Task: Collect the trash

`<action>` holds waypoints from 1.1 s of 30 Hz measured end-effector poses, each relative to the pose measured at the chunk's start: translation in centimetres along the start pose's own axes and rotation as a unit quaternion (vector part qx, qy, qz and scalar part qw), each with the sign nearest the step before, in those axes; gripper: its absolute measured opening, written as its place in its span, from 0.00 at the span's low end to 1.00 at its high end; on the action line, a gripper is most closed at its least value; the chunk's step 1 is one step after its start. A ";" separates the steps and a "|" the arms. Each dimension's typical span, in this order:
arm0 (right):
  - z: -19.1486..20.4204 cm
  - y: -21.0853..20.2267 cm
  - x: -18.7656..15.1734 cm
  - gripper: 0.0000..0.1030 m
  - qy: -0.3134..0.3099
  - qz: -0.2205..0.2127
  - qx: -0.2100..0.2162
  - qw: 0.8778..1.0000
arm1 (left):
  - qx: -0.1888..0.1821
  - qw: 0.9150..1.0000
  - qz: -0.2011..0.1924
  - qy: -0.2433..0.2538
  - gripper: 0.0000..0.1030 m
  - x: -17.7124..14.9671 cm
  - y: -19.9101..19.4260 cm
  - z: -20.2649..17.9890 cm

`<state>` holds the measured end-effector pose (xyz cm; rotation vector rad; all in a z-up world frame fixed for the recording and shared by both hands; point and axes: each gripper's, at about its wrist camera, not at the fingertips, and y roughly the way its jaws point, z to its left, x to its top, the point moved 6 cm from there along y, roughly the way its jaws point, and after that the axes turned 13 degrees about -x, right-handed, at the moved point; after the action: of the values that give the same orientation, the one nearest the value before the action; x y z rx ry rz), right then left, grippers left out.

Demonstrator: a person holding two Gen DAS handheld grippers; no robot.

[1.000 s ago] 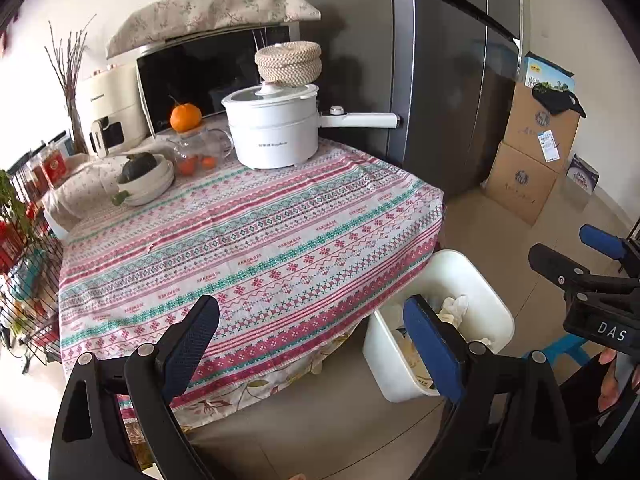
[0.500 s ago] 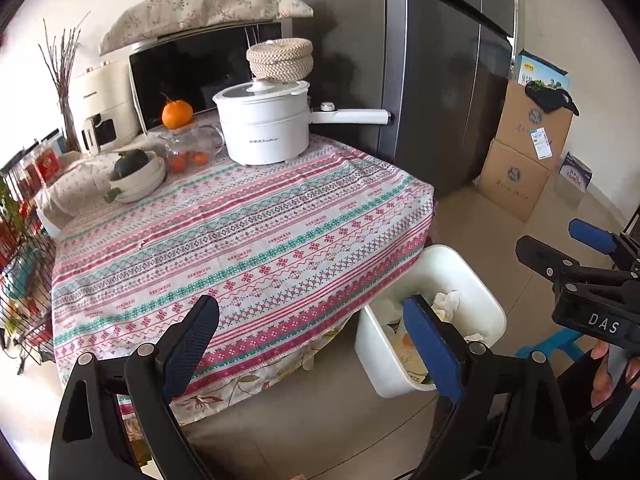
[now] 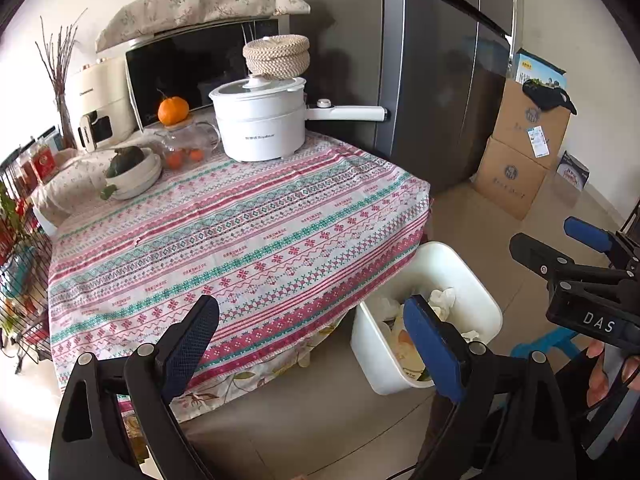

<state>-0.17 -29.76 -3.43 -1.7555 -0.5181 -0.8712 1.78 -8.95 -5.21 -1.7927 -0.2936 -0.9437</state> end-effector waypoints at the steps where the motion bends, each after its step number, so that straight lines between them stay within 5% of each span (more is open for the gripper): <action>1: 0.0 0.0 0.0 0.97 0.000 0.000 0.000 1.000 | 0.000 1.000 0.000 0.000 0.92 0.0 0.0 0.0; 33: -0.3 0.0 0.4 0.97 0.008 -0.003 0.003 1.000 | 0.005 1.000 0.000 0.002 0.92 0.1 -0.1 0.1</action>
<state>0.00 -30.08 -3.06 -1.7418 -0.5150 -0.8867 1.80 -8.87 -5.08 -1.7826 -0.2950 -0.9436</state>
